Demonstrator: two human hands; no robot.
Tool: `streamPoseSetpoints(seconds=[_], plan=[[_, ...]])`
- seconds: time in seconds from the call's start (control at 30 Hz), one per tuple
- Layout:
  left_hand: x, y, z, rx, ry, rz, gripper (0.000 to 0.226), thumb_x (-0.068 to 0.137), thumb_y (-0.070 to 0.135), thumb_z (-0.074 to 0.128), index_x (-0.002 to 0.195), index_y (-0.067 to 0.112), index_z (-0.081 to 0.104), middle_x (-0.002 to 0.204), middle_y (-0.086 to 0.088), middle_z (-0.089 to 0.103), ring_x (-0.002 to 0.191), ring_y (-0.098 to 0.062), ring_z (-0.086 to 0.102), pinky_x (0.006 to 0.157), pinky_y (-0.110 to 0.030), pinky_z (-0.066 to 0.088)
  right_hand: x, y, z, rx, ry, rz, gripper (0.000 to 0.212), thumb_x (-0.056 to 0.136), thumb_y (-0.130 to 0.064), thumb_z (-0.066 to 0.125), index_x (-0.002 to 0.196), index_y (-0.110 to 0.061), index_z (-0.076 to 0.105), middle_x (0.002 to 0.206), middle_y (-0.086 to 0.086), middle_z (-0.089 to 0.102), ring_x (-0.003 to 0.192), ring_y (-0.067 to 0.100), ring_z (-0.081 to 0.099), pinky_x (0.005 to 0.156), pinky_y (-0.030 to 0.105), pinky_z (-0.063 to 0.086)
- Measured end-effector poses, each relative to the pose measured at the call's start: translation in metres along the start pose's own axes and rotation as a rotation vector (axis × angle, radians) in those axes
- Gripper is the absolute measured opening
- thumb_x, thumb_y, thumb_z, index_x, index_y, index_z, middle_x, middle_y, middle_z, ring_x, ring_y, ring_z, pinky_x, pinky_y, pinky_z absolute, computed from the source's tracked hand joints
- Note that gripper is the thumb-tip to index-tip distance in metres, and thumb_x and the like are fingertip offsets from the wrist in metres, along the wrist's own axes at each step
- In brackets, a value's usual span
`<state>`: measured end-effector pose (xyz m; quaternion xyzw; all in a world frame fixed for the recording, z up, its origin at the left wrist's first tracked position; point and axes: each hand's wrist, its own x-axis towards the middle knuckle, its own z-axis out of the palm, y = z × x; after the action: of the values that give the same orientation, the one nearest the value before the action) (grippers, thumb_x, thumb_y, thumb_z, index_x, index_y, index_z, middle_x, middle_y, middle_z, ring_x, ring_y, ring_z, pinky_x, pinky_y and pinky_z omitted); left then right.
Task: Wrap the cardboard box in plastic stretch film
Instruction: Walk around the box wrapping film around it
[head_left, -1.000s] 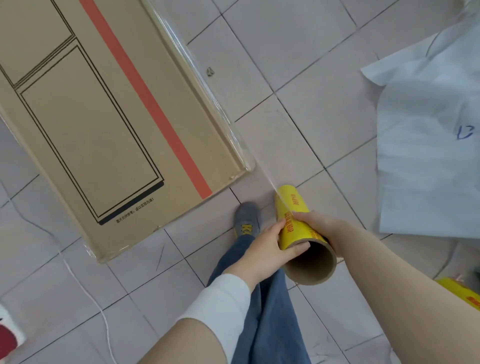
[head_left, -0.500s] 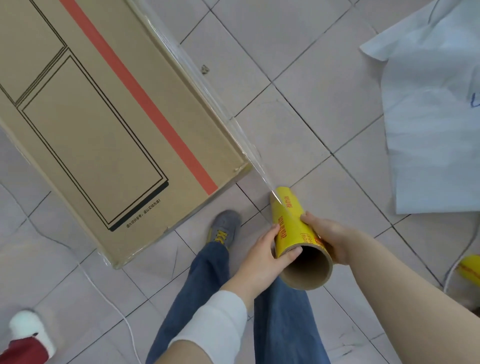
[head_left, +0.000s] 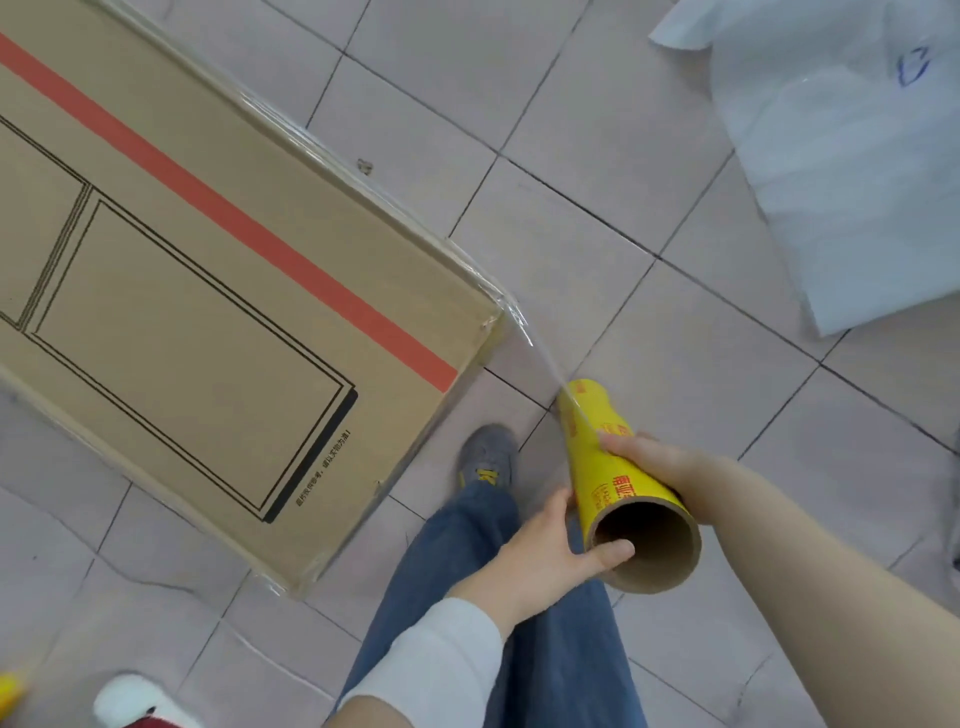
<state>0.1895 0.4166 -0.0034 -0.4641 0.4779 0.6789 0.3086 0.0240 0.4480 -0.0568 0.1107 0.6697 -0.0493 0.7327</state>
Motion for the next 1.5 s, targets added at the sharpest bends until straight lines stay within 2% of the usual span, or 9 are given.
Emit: streamPoseSetpoints(seconds=[0.1,0.27,0.57,0.77,0.9,0.97,1.1,1.4,1.5], plan=[[-0.004,-0.003,-0.007,0.073,0.047,0.048,0.103,0.075,0.059,0.063,0.148,0.032,-0.004,0.156,0.014,-0.008,0.144,-0.008,0.005,0.117,-0.033,0.013,0.007,0.006,0.017,-0.032,0.007,-0.024,0.060,0.097,-0.049,0.041,0.142,-0.012,0.034,0.120,0.018,0.057,0.097,0.031,0.059,0.078,0.038,0.049],[0.004,-0.017,-0.012,0.128,0.132,0.158,0.085,0.076,0.059,0.062,0.145,0.039,0.016,0.149,0.008,0.028,0.137,-0.007,0.027,0.114,-0.033,0.026,0.020,0.030,0.026,0.170,-0.066,-0.014,0.045,0.098,-0.045,0.039,0.131,-0.015,0.049,0.113,0.016,0.063,0.091,0.029,0.063,0.082,0.040,0.053],[-0.027,-0.073,0.036,-0.158,0.239,0.067,0.064,0.080,0.063,0.050,0.134,0.059,0.015,0.139,0.024,0.037,0.129,0.002,0.036,0.104,-0.020,0.031,0.008,0.083,0.058,0.451,-0.104,-0.010,0.051,0.096,-0.050,0.043,0.131,-0.013,0.046,0.096,0.015,0.065,0.076,0.026,0.063,0.062,0.035,0.051],[-0.048,-0.085,0.011,0.069,0.103,-0.047,0.107,0.054,0.079,0.053,0.145,0.037,0.016,0.156,0.018,0.003,0.143,-0.004,0.013,0.118,-0.036,0.018,0.009,0.091,0.087,0.234,-0.057,0.038,0.064,0.097,-0.054,0.034,0.144,-0.010,0.034,0.137,0.017,0.052,0.113,0.031,0.056,0.094,0.043,0.047],[-0.038,-0.069,-0.025,0.341,-0.064,0.053,0.104,0.070,0.064,0.062,0.149,0.023,0.008,0.158,0.006,0.005,0.144,-0.007,0.011,0.118,-0.029,0.014,0.024,0.094,0.117,0.218,-0.009,0.009,0.069,0.100,-0.050,0.022,0.154,-0.009,0.009,0.158,0.011,0.021,0.144,0.029,0.027,0.118,0.041,0.022],[-0.032,-0.072,-0.039,0.527,-0.089,0.091,0.093,0.079,0.054,0.062,0.149,0.018,0.013,0.156,0.001,0.017,0.142,-0.012,0.019,0.115,-0.025,0.017,0.022,0.092,0.127,0.263,0.024,0.039,0.062,0.102,-0.046,0.018,0.151,-0.007,0.022,0.152,0.015,0.034,0.139,0.030,0.035,0.114,0.043,0.030],[-0.034,-0.091,-0.055,0.576,-0.071,0.140,0.084,0.082,0.052,0.059,0.148,0.020,0.018,0.148,-0.003,0.033,0.138,-0.017,0.030,0.112,-0.030,0.026,0.018,0.110,0.142,0.443,-0.040,0.099,0.042,0.099,-0.045,0.039,0.107,-0.007,0.053,0.097,0.015,0.061,0.084,0.028,0.060,0.067,0.034,0.051],[-0.066,-0.145,-0.046,0.316,0.016,0.037,0.083,0.070,0.063,0.060,0.141,0.033,0.028,0.139,0.011,0.047,0.127,-0.005,0.045,0.107,-0.030,0.037,0.007,0.127,0.188,0.832,-0.098,-0.002,0.051,0.099,-0.043,0.040,0.138,-0.010,0.043,0.090,0.011,0.061,0.074,0.022,0.058,0.062,0.033,0.047],[-0.069,-0.143,-0.053,0.534,0.010,0.060,0.088,0.076,0.056,0.063,0.145,0.025,0.018,0.155,0.004,0.021,0.143,-0.014,0.020,0.113,-0.030,0.024,0.014,0.124,0.196,0.650,-0.085,0.022,0.055,0.101,-0.044,0.034,0.139,-0.006,0.040,0.109,0.016,0.061,0.091,0.030,0.059,0.084,0.038,0.049]])
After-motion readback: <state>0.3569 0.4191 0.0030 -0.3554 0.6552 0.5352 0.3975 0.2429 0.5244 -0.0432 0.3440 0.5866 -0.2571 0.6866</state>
